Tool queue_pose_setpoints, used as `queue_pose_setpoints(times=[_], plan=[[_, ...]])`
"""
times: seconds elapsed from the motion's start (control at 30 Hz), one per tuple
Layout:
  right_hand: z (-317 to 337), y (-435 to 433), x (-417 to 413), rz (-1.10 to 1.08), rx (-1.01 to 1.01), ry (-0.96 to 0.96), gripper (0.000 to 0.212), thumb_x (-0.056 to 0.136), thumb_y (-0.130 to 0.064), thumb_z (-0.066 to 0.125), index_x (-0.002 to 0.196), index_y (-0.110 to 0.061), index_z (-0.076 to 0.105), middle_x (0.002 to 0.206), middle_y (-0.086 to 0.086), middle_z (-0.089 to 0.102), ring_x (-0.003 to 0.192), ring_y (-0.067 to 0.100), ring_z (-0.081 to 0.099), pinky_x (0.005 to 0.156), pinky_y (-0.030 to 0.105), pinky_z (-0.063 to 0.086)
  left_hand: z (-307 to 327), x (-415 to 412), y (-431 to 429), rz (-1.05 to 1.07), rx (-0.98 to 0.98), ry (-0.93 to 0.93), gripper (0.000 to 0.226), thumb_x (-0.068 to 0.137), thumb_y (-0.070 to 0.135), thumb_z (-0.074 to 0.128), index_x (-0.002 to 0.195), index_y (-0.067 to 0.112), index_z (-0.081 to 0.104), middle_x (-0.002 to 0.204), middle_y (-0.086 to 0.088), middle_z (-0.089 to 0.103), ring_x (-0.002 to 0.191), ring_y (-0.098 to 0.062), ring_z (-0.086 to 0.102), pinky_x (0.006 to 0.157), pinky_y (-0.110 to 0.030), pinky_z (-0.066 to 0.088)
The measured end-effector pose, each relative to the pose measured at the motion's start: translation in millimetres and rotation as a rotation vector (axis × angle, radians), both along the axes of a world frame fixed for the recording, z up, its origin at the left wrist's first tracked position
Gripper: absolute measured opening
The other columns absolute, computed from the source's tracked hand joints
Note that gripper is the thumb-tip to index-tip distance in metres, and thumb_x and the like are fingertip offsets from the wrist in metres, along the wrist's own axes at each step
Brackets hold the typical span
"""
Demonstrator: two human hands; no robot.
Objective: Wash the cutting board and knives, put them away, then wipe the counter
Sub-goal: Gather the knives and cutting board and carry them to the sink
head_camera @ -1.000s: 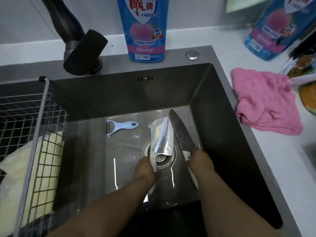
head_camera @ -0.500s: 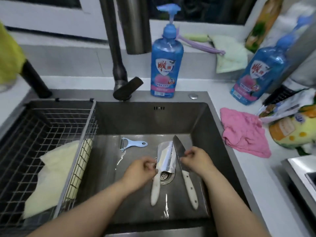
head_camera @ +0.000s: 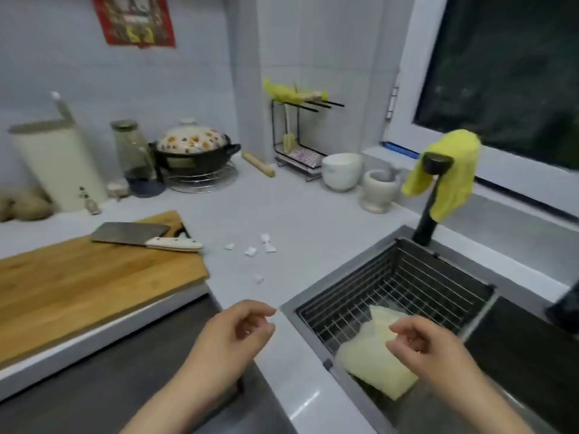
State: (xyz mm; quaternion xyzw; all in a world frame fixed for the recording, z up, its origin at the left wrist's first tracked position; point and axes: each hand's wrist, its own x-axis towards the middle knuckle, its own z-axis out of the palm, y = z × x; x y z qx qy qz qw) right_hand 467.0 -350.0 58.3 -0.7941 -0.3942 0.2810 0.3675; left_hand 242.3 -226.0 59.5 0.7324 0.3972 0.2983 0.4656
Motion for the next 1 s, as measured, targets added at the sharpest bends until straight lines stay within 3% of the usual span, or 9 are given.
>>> queue_pose_setpoints(times=[0.07,0.17,0.27,0.37,0.43,0.5,0.6,0.73,1.0], plan=[[2.2,35.7,-26.4,0.098,-0.033,-0.042,0.021,0.080,-0.007,0.067,0.074,-0.024,0.056,0.069,-0.003,0.057,0.064,0.010,0.051,0.059,0.007,0.041,-2.5,-54.6,27.9,0.190,0.016,0.014,0.019,0.083,0.011,0.063,0.080,0.030,0.063,0.076,-0.002,0.066,0.074,-0.008,0.060,0.060,-0.004,0.042],[2.3,98.5,-72.3,0.208,-0.070,-0.101,0.017,0.080,-0.009,0.067,0.076,-0.022,0.057,0.067,-0.004,0.058,0.063,0.007,0.052,0.057,0.010,0.041,-16.3,-130.5,72.4,0.410,0.102,0.094,0.026,0.084,0.013,0.062,0.075,0.036,0.056,0.078,0.004,0.063,0.076,-0.006,0.057,0.064,-0.015,0.043],[-4.6,173.0,-123.7,0.303,-0.069,-0.169,0.023,0.082,-0.011,0.065,0.070,-0.027,0.052,0.067,-0.008,0.054,0.065,0.008,0.052,0.059,0.008,0.039,-30.8,-191.9,114.7,0.555,0.174,0.189,0.031,0.082,0.010,0.063,0.073,0.038,0.053,0.074,0.010,0.061,0.072,-0.010,0.057,0.061,-0.014,0.041],[-15.8,247.6,-173.0,0.400,-0.079,-0.245,0.008,0.085,-0.018,0.060,0.086,-0.024,0.055,0.079,-0.011,0.055,0.078,0.011,0.052,0.061,0.010,0.037,-53.2,-229.7,152.2,0.604,0.251,0.340,0.010,0.083,0.014,0.063,0.089,0.022,0.065,0.082,0.003,0.063,0.081,-0.020,0.058,0.067,-0.026,0.038],[-24.1,292.0,-197.5,0.419,-0.051,-0.303,0.019,0.086,-0.019,0.059,0.105,-0.018,0.059,0.098,-0.004,0.057,0.091,0.011,0.050,0.072,0.016,0.038,-69.2,-242.1,176.4,0.560,0.388,0.449,0.020,0.080,0.027,0.057,0.088,0.013,0.070,0.085,-0.002,0.067,0.082,-0.022,0.061,0.068,-0.030,0.045],[-28.3,328.4,-215.1,0.420,-0.042,-0.387,0.035,0.087,-0.020,0.058,0.121,-0.015,0.054,0.121,0.002,0.053,0.108,0.015,0.048,0.090,0.021,0.037,-81.7,-246.2,194.4,0.463,0.455,0.492,0.032,0.073,0.037,0.045,0.084,0.017,0.068,0.082,0.001,0.068,0.081,-0.014,0.059,0.064,-0.031,0.052],[-30.7,366.9,-229.0,0.439,-0.077,-0.561,0.046,0.089,-0.028,0.056,0.132,-0.017,0.044,0.135,0.001,0.045,0.124,0.019,0.039,0.102,0.025,0.031,-95.9,-242.5,208.2,0.351,0.550,0.497,0.027,0.072,0.037,0.042,0.094,0.025,0.053,0.083,0.003,0.066,0.086,-0.008,0.047,0.075,-0.023,0.043],[-32.8,395.0,-236.2,0.552,-0.211,-0.826,0.050,0.090,-0.037,0.051,0.135,-0.021,0.038,0.136,0.001,0.045,0.124,0.021,0.040,0.101,0.029,0.032,-104.8,-241.3,210.8,0.303,0.686,0.492,0.024,0.072,0.032,0.045,0.085,0.022,0.063,0.080,0.006,0.066,0.084,-0.011,0.044,0.082,-0.027,0.032],[-33.2,414.9,-241.7,0.676,-0.400,-0.825,0.040,0.094,-0.026,0.044,0.131,-0.012,0.040,0.130,0.008,0.047,0.115,0.024,0.047,0.090,0.030,0.040,-112.6,-244.1,214.0,0.309,0.665,0.492,0.026,0.073,0.033,0.045,0.078,0.024,0.069,0.081,0.010,0.065,0.090,-0.010,0.045,0.093,-0.030,0.030]])
